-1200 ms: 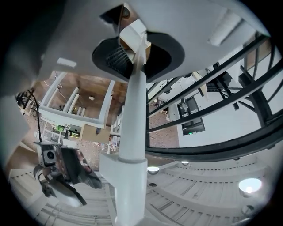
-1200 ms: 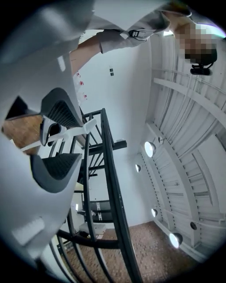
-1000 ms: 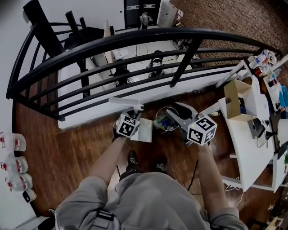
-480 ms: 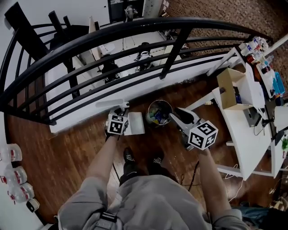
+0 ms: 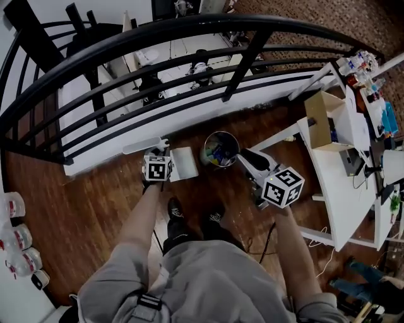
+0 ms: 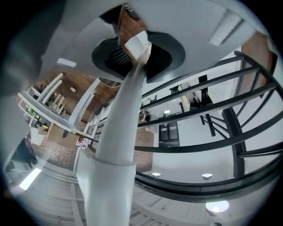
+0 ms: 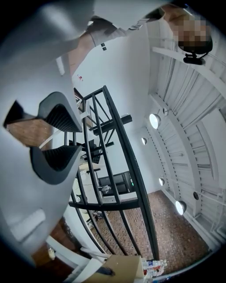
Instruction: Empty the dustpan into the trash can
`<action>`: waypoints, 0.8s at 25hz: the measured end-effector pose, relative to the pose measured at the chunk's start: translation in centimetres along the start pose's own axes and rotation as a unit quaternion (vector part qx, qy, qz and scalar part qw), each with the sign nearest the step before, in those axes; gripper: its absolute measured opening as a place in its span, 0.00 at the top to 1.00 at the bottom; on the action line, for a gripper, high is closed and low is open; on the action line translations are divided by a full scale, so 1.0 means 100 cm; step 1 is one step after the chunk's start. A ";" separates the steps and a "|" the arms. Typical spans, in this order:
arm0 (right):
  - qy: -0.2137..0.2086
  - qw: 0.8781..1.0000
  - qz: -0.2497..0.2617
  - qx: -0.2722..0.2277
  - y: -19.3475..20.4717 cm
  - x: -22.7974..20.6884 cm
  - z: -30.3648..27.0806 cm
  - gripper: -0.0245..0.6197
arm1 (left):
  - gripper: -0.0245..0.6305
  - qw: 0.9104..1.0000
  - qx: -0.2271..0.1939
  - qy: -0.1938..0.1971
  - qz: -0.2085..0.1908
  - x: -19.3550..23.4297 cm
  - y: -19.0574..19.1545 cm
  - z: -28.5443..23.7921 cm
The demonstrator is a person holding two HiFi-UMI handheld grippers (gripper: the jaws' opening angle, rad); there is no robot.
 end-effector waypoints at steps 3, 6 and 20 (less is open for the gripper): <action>-0.008 1.000 -0.004 0.001 0.000 0.003 -0.001 0.83 | 0.81 0.999 -0.002 -0.030 0.030 0.011 0.012 0.012; -0.017 1.000 0.000 0.008 0.002 0.006 -0.004 0.83 | 0.81 0.998 -0.004 -0.048 0.048 0.018 0.024 0.022; -0.091 0.994 0.041 0.049 0.019 0.049 -0.035 0.83 | 0.78 0.984 -0.031 -0.102 0.140 0.054 0.071 0.062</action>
Point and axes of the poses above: the fingertips, and each gripper's own axes: z backward along the fingers, x to its left, y out of its underside, the point moved 3 cm from there along z, backward along the fingers, and after that the axes turned 13 degrees about y, right-handed, at the moved point
